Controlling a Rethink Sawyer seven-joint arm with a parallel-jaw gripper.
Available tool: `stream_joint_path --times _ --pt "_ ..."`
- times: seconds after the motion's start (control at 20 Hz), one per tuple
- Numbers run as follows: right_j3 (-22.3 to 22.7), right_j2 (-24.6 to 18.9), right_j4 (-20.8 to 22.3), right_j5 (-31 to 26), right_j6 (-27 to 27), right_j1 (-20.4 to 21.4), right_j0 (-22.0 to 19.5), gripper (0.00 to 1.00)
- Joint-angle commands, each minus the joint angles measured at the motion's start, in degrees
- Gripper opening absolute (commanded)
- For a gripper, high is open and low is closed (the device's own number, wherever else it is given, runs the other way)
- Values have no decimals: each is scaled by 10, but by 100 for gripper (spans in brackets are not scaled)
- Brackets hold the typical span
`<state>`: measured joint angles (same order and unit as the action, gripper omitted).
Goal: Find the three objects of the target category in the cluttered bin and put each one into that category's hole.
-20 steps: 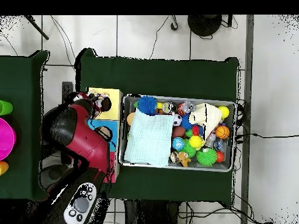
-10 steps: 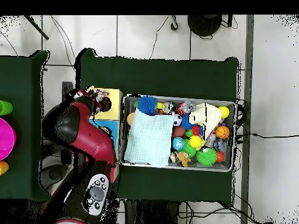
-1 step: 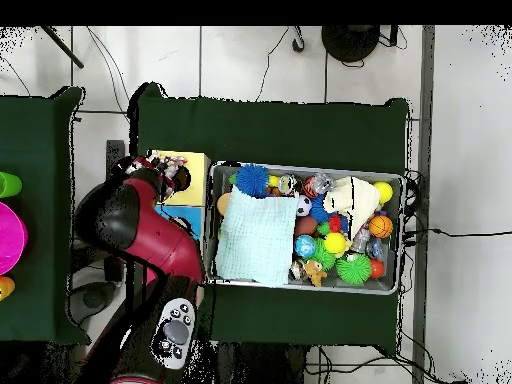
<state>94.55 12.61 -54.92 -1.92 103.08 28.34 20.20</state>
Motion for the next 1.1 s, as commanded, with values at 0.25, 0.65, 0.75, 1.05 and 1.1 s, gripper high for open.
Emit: stream_joint_path --times 0.25,0.65,0.75,1.05,1.1 --pt "85 -95 56 22 127 2 -36 0" --pt "103 -120 82 45 144 10 -54 0" --pt "109 -123 86 48 145 13 -58 0" --pt "123 -131 102 51 142 21 -71 0" --pt "125 -132 104 51 141 22 -73 0"
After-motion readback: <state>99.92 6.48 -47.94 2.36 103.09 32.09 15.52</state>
